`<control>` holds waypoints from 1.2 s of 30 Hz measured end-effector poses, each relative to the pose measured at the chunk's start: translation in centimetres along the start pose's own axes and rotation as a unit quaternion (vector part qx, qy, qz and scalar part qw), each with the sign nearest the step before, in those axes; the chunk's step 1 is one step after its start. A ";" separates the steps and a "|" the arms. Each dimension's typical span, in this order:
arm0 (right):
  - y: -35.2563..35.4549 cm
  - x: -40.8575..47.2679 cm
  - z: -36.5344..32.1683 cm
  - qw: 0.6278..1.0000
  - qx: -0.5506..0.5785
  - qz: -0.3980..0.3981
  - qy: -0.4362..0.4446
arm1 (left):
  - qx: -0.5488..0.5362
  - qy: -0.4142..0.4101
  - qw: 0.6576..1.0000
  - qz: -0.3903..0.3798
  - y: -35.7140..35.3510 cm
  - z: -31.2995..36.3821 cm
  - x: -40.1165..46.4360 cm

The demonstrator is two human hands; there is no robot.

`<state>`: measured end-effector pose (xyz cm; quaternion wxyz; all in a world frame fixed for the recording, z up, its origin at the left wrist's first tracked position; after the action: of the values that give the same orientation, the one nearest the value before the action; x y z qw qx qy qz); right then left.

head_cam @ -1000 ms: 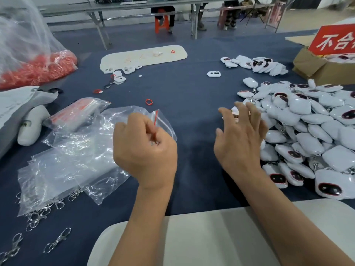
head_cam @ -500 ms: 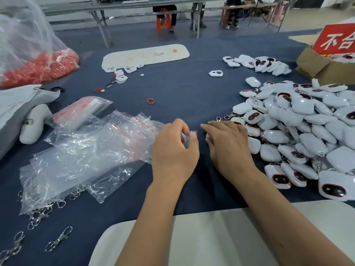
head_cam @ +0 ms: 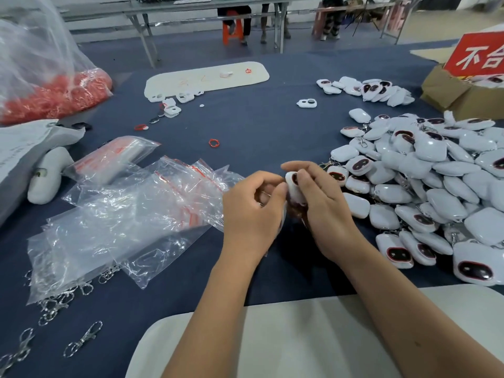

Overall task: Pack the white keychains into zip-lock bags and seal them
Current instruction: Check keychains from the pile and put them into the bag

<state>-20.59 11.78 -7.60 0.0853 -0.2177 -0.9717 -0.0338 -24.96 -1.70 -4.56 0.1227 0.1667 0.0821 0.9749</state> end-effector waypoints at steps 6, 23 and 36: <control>-0.6 0.1 0.8 0.999 0.024 -0.027 -0.009 | -0.031 0.093 0.994 0.049 1.6 -2.6 0.4; -0.4 0.1 0.6 0.997 0.074 -0.033 0.000 | -0.239 0.217 0.947 0.000 0.6 -4.2 -0.1; 0.0 0.0 -0.5 0.998 -0.003 -0.007 0.059 | -0.111 0.099 0.989 -0.027 1.5 -3.4 0.9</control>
<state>-20.49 11.68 -7.07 0.1419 -0.2090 -0.9663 -0.0497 -27.25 -3.29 -7.14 0.1579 0.0525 -0.0102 0.9860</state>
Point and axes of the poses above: each hand's wrist, its own x-axis towards the middle knuckle, its own y-axis out of the back of the hand, z = x × y, the point moved 9 cm from there along x, towards the middle knuckle, and after that the axes turned 5 degrees about -x, right-handed, at the moved point
